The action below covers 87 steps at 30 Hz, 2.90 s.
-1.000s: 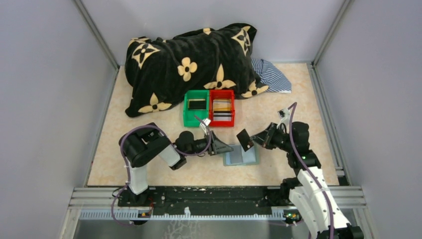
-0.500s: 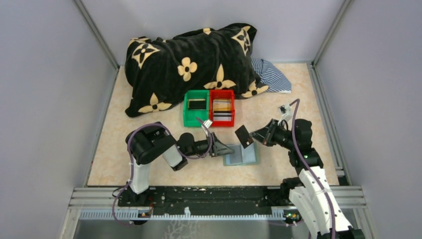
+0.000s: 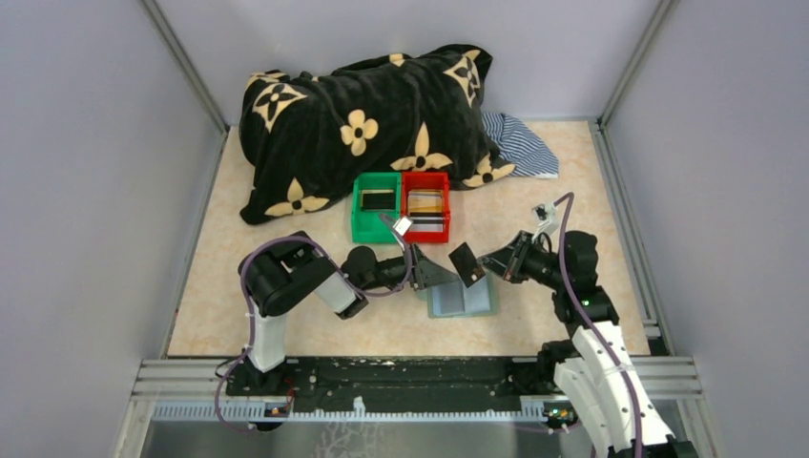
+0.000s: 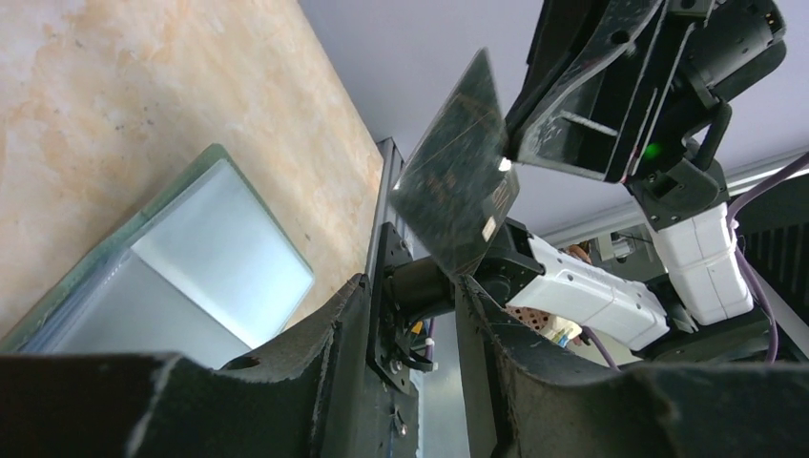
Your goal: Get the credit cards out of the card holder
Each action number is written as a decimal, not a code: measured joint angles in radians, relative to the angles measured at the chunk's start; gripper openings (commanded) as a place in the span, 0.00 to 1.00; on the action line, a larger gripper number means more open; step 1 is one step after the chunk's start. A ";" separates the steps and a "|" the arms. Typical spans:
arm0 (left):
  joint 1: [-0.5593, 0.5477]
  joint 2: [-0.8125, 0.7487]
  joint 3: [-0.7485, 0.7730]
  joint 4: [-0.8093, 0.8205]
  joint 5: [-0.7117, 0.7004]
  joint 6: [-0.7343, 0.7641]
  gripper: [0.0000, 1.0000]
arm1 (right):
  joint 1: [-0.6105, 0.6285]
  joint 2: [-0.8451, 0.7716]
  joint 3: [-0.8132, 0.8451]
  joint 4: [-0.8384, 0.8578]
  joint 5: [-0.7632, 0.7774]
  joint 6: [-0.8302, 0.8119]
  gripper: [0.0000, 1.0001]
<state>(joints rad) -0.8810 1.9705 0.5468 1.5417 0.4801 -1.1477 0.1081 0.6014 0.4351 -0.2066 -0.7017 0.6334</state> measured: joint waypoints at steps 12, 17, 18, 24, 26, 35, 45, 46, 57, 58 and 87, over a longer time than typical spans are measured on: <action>0.000 0.000 0.036 0.000 0.000 0.000 0.44 | 0.000 0.000 -0.018 0.005 -0.012 0.008 0.00; 0.000 0.000 0.046 0.001 0.000 -0.001 0.43 | 0.000 0.000 -0.018 0.005 -0.023 0.014 0.00; 0.000 0.000 0.046 0.000 0.000 -0.002 0.43 | 0.000 0.000 -0.018 0.005 -0.026 0.014 0.00; 0.000 0.008 0.064 0.000 0.000 -0.007 0.37 | 0.000 -0.002 -0.030 0.005 -0.038 0.014 0.00; 0.000 0.010 0.070 0.000 0.000 -0.010 0.30 | 0.000 -0.002 -0.031 0.004 -0.040 0.014 0.00; 0.000 0.011 0.083 0.007 0.011 -0.031 0.00 | -0.006 0.003 -0.039 -0.003 -0.025 -0.002 0.00; -0.001 0.011 0.084 0.006 0.019 -0.031 0.00 | -0.008 0.017 -0.045 0.013 -0.043 -0.001 0.17; -0.001 0.011 0.084 0.006 0.019 -0.031 0.00 | -0.008 0.017 -0.048 0.020 -0.045 -0.002 0.19; 0.000 0.012 0.085 0.006 0.018 -0.039 0.00 | -0.013 0.001 -0.101 0.109 -0.071 0.023 0.20; 0.000 0.011 0.085 0.006 0.018 -0.039 0.00 | -0.013 -0.006 -0.112 0.127 -0.071 0.030 0.20; 0.000 0.012 0.097 0.003 -0.005 -0.050 0.43 | -0.013 0.001 -0.175 0.249 -0.111 0.071 0.00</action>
<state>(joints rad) -0.8810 1.9823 0.6437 1.5444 0.4751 -1.1976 0.0952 0.6025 0.2604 0.0429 -0.8127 0.7040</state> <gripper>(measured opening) 0.158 0.010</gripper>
